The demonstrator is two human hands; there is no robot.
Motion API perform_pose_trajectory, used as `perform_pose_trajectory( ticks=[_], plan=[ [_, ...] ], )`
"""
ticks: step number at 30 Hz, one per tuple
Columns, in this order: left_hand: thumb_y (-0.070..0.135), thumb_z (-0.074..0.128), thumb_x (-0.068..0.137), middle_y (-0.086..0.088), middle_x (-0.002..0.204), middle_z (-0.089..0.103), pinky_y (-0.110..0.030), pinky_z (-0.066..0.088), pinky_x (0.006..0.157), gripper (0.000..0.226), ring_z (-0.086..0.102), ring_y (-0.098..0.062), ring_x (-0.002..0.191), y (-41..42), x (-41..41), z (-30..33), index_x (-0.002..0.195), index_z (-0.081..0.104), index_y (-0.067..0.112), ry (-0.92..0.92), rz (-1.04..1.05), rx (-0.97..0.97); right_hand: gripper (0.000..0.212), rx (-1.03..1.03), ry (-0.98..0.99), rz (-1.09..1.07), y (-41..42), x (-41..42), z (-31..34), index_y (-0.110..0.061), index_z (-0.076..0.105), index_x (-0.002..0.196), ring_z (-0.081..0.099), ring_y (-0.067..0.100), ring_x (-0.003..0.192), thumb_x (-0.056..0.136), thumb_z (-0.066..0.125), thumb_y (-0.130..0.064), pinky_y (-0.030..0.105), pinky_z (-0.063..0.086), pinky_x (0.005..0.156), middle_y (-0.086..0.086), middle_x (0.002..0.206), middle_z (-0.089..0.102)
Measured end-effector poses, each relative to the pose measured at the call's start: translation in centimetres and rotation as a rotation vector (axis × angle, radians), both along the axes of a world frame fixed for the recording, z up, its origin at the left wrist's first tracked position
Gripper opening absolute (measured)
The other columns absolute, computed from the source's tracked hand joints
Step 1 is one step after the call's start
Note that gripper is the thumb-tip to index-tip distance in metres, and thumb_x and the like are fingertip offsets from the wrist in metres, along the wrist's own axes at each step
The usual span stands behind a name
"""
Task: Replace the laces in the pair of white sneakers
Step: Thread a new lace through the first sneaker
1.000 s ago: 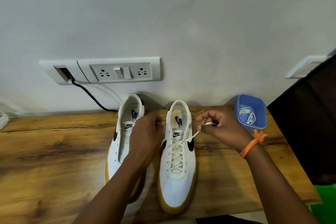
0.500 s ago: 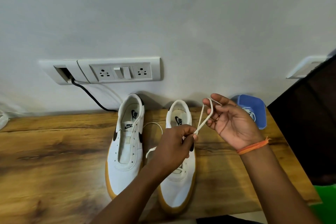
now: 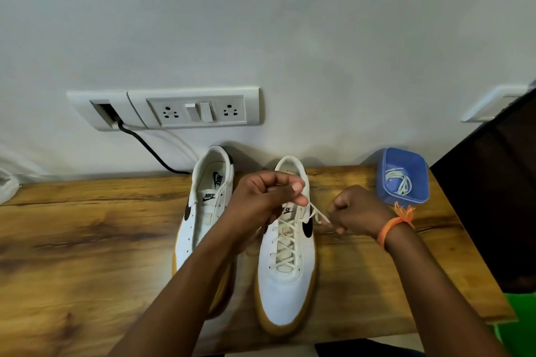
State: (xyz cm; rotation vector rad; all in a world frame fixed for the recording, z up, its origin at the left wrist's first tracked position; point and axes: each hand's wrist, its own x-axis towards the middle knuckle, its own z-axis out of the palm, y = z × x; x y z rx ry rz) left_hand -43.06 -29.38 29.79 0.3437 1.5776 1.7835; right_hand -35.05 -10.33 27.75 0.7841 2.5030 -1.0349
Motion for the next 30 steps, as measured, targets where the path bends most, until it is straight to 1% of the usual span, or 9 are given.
perform_pose_trajectory(
  ticks=[5,7,10,15,18,21,24,27,30],
  plan=[
    [-0.007,0.054,0.091,-0.017,0.107,0.073,-0.014,0.035,0.047,0.026,0.043,-0.005,0.049,-0.7,-0.8,-0.2,0.110,0.070,0.002,-0.101,-0.128,0.028,0.017,-0.006,-0.035,0.039,-0.1,0.1,0.3,-0.016,0.076,0.081,0.054,0.007,0.055,0.087,0.062,-0.010,0.013,0.039,0.041,-0.005,0.065,0.065],
    [-0.016,0.049,0.089,-0.017,0.109,0.073,-0.015,0.037,0.049,0.035,0.050,-0.005,0.054,-0.7,-0.9,-0.6,0.113,0.069,0.000,-0.100,-0.132,0.019,0.022,0.021,0.077,0.010,0.0,0.0,0.1,-0.020,0.077,0.094,0.060,0.010,0.069,0.083,0.063,-0.008,0.013,0.043,0.051,-0.007,0.083,0.070],
    [-0.009,0.058,0.089,-0.015,0.102,0.075,-0.016,0.035,0.050,0.026,0.052,-0.004,0.054,-0.5,-0.7,-1.2,0.109,0.071,0.002,-0.016,-0.057,-0.054,0.034,0.035,0.429,-0.081,-0.2,-0.4,0.2,-0.023,0.074,0.107,0.061,0.015,0.090,0.076,0.067,-0.012,0.020,0.045,0.074,-0.002,0.103,0.066],
    [0.017,0.067,0.092,-0.009,0.083,0.077,-0.019,0.034,0.048,0.012,0.047,-0.007,0.049,0.1,-0.3,-2.2,0.091,0.077,0.010,0.051,0.088,-0.132,0.042,-0.586,0.638,-0.013,-2.9,-0.9,1.1,-0.010,0.065,0.124,0.064,0.012,0.112,0.084,0.066,0.003,0.026,0.053,0.089,0.005,0.122,0.067],
    [0.014,0.065,0.093,0.000,0.066,0.071,-0.020,0.033,0.047,0.016,0.047,-0.005,0.047,0.2,0.0,-2.4,0.083,0.078,0.012,0.079,0.098,-0.167,0.033,-0.502,0.681,-0.009,-4.5,-1.2,0.4,-0.011,0.067,0.122,0.068,0.012,0.104,0.088,0.068,-0.006,0.025,0.055,0.086,0.005,0.112,0.072],
    [0.014,0.065,0.092,-0.010,0.076,0.074,-0.020,0.034,0.048,0.017,0.045,-0.005,0.047,0.1,-0.2,-2.5,0.084,0.078,0.007,0.099,0.073,-0.187,0.035,-0.599,0.635,-0.170,-5.2,-1.5,-0.2,-0.012,0.066,0.122,0.069,0.006,0.078,0.087,0.068,-0.009,0.019,0.053,0.070,0.004,0.096,0.073],
    [0.018,0.067,0.092,-0.019,0.082,0.074,-0.018,0.034,0.047,0.019,0.044,-0.004,0.047,0.0,-0.2,-2.3,0.086,0.077,0.003,0.126,0.058,-0.178,0.026,-0.752,0.612,-0.290,-5.4,-1.5,-0.2,-0.009,0.072,0.110,0.065,0.009,0.063,0.086,0.068,-0.015,0.023,0.053,0.066,0.006,0.086,0.075],
    [0.011,0.067,0.091,-0.010,0.066,0.070,-0.010,0.033,0.044,0.019,0.044,0.002,0.039,-0.1,-0.1,-1.9,0.084,0.075,-0.005,0.181,0.021,-0.200,0.011,-0.716,0.647,-0.304,-5.7,-1.5,-0.1,-0.009,0.078,0.091,0.064,0.020,0.061,0.083,0.072,-0.015,0.033,0.055,0.066,0.016,0.082,0.073],
    [0.011,0.072,0.088,-0.003,0.066,0.072,-0.011,0.040,0.051,0.010,0.054,0.001,0.045,-0.7,-0.8,-1.7,0.083,0.077,0.003,0.315,0.041,-0.339,0.008,-0.632,0.691,-0.378,-5.7,-1.6,-0.4,-0.006,0.077,0.089,0.068,0.022,0.066,0.088,0.068,-0.008,0.031,0.056,0.065,0.012,0.073,0.072]
  ],
)
